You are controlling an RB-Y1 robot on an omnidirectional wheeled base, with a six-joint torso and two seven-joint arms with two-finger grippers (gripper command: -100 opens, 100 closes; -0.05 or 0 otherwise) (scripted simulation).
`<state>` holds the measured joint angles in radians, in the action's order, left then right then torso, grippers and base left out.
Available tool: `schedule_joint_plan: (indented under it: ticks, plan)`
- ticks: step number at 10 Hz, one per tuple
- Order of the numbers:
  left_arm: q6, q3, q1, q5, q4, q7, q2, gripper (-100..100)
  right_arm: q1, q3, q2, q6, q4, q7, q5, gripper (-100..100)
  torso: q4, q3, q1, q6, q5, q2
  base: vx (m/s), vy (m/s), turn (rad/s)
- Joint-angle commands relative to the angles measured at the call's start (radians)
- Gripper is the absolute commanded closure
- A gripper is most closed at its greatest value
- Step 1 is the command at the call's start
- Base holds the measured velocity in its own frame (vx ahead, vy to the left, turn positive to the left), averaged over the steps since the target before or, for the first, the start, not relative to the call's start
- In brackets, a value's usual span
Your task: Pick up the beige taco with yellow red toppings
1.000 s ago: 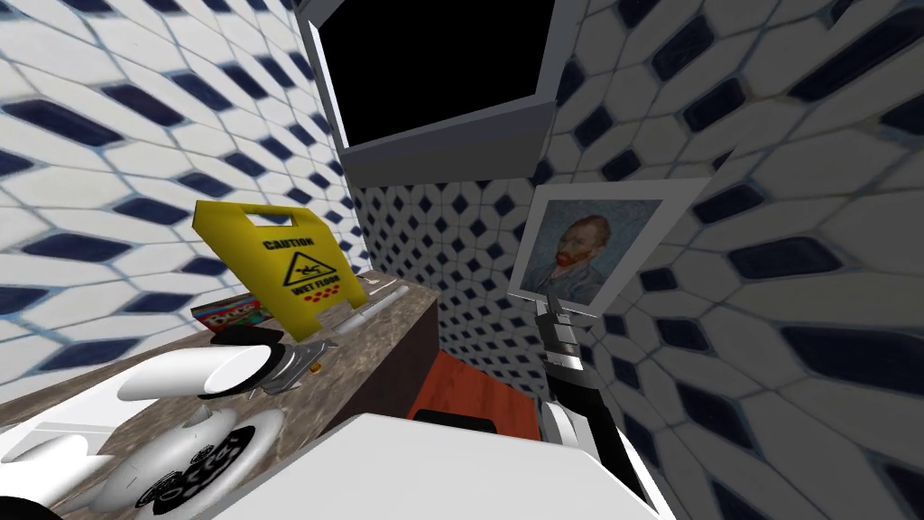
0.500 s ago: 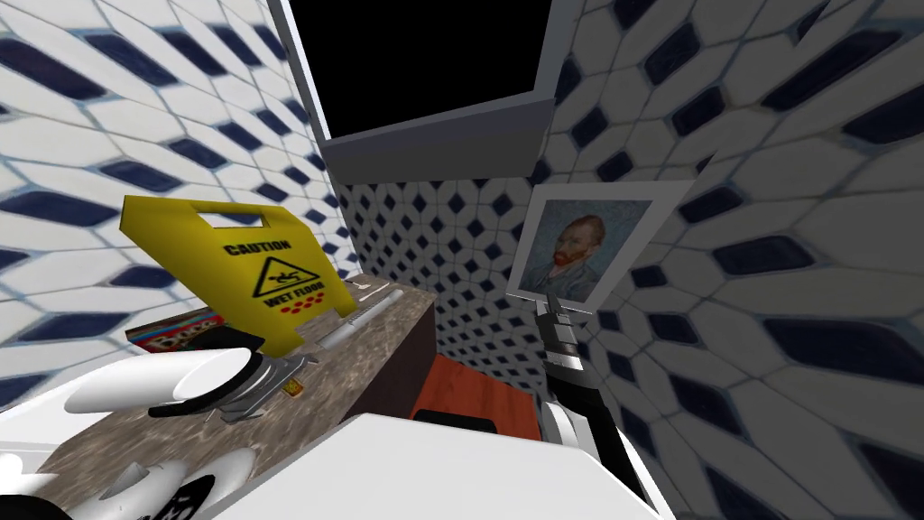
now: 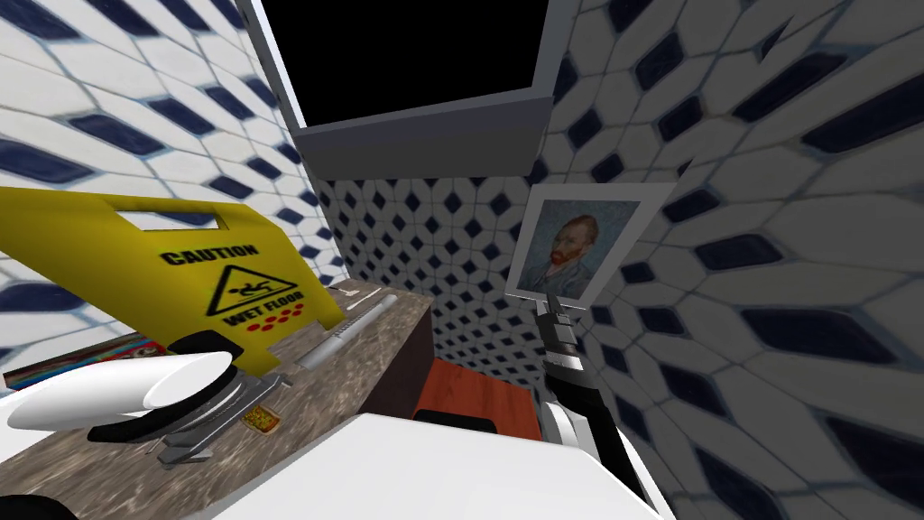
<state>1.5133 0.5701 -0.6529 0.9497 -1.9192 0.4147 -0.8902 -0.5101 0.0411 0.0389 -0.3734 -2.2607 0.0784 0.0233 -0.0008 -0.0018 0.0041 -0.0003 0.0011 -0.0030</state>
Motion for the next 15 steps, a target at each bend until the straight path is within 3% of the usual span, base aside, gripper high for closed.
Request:
schedule_joint_plan:
  ticks: [1, 2, 3, 4, 5, 7, 8, 9, 10, 11, 12, 13, 14, 15]
  plan:
    - [0.000, 0.000, 0.000, 0.000, 0.000, 0.000, 0.000, -100, 0.000, 0.000, 0.000, 0.000, 0.000, 0.000, 0.000, 0, 0.000, 0.000, 0.000, 0.000, 0.000, 0.000, 0.012, 0.037, -0.028]
    - [0.004, 0.001, -0.001, 0.001, 0.002, 0.002, -0.001, 0, 0.000, 0.000, 0.000, 0.000, 0.000, 0.000, 0.000, 0, 0.000, 0.001, -0.002, 0.000, 0.000, 0.001, 0.003, 0.007, 0.003]
    - [0.029, -0.001, 0.044, -0.039, 0.016, 0.006, 0.025, -100, 0.000, 0.000, 0.000, 0.000, 0.000, 0.000, 0.000, 0, 0.000, 0.001, -0.004, 0.000, -0.001, 0.002, -0.047, 0.019, -0.073]
    - [0.054, -0.003, 0.074, -0.070, 0.029, 0.010, 0.050, -100, 0.000, 0.000, 0.000, 0.000, 0.000, 0.000, 0.000, 0, 0.001, 0.002, -0.004, 0.000, -0.001, 0.004, -0.103, 0.050, -0.118]
    - [0.054, -0.003, 0.089, -0.078, 0.029, 0.010, 0.050, -100, 0.000, 0.000, 0.000, 0.000, 0.000, 0.000, 0.000, 0, 0.002, 0.004, -0.002, 0.000, 0.000, 0.007, -0.092, 0.039, -0.040]
    - [0.105, -0.007, 0.157, -0.148, 0.057, 0.018, 0.101, -100, 0.000, 0.000, 0.000, 0.000, 0.000, 0.000, 0.000, 0, 0.002, 0.004, -0.003, 0.000, -0.001, 0.007, -0.094, 0.024, -0.080]
    - [0.105, -0.007, 0.179, -0.157, 0.057, 0.018, 0.101, -100, 0.000, 0.000, 0.000, 0.000, 0.000, 0.000, 0.000, 0, 0.002, 0.005, -0.003, 0.000, -0.001, 0.009, -0.084, 0.023, -0.046]
    - [0.130, -0.009, 0.212, -0.196, 0.071, 0.023, 0.126, -100, 0.000, 0.000, 0.000, 0.000, 0.000, 0.000, 0.000, 0, 0.002, 0.005, -0.003, -0.001, -0.001, 0.008, -0.074, 0.030, -0.060]
    - [0.130, -0.009, 0.224, -0.196, 0.071, 0.023, 0.126, -100, 0.000, 0.000, 0.000, 0.000, 0.000, 0.000, 0.000, 0, 0.002, 0.004, -0.003, 0.000, -0.001, 0.007, -0.060, 0.022, -0.037]
    - [0.156, -0.012, 0.262, -0.235, 0.085, 0.027, 0.152, -100, 0.000, 0.000, 0.000, 0.000, 0.000, 0.000, 0.000, 0, 0.002, 0.004, -0.004, -0.001, -0.001, 0.006, -0.070, 0.016, -0.065]
    - [0.156, -0.012, 0.268, -0.235, 0.085, 0.027, 0.152, -100, 0.000, 0.000, 0.000, 0.000, 0.000, 0.000, 0.000, 0, 0.002, 0.004, -0.004, 0.000, -0.001, 0.007, -0.059, 0.016, -0.041]
    - [0.181, -0.014, 0.305, -0.275, 0.098, 0.031, 0.177, -100, 0.000, 0.000, 0.000, 0.000, 0.000, 0.000, 0.000, 0, 0.002, 0.004, -0.004, -0.001, -0.001, 0.006, -0.073, 0.015, -0.054]
    - [0.181, -0.014, 0.313, -0.275, 0.098, 0.031, 0.177, -100, 0.000, 0.000, 0.000, 0.000, 0.000, 0.000, 0.000, 0, 0.002, 0.004, -0.004, 0.000, -0.001, 0.007, -0.058, 0.016, -0.051]
    - [0.206, -0.016, 0.354, -0.314, 0.112, 0.035, 0.203, -100, 0.000, 0.000, 0.000, 0.000, 0.000, 0.000, 0.000, 0, 0.001, 0.004, -0.004, -0.001, -0.001, 0.006, -0.064, 0.019, -0.071]
